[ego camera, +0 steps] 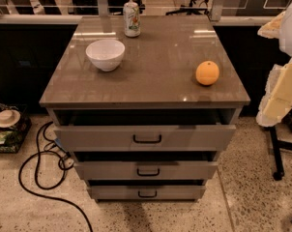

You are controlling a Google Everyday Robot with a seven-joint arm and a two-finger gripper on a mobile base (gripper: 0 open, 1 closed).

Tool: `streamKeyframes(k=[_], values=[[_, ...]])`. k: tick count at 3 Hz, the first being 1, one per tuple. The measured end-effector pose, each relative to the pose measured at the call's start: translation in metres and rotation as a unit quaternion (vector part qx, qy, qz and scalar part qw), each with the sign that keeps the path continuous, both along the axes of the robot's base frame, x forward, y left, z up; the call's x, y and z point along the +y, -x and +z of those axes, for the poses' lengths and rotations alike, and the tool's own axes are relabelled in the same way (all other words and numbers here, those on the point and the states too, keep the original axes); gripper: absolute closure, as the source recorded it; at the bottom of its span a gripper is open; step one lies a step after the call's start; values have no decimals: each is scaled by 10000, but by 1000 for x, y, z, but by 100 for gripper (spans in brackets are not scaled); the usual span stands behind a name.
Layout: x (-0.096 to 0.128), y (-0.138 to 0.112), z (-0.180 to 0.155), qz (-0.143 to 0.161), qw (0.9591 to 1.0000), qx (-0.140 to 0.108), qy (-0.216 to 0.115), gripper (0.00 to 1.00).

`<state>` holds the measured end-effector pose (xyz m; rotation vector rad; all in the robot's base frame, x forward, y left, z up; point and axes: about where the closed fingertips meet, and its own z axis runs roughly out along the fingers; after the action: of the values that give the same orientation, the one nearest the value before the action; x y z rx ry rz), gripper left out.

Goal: Open top drawer

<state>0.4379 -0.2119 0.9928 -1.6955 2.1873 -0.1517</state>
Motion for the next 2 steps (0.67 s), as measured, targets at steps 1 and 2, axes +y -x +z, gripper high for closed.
streamKeyframes(k=[1, 2], values=[[0, 0, 0, 3, 10000, -8, 4, 0], [9, -2, -20, 147, 9999, 37, 77, 0]])
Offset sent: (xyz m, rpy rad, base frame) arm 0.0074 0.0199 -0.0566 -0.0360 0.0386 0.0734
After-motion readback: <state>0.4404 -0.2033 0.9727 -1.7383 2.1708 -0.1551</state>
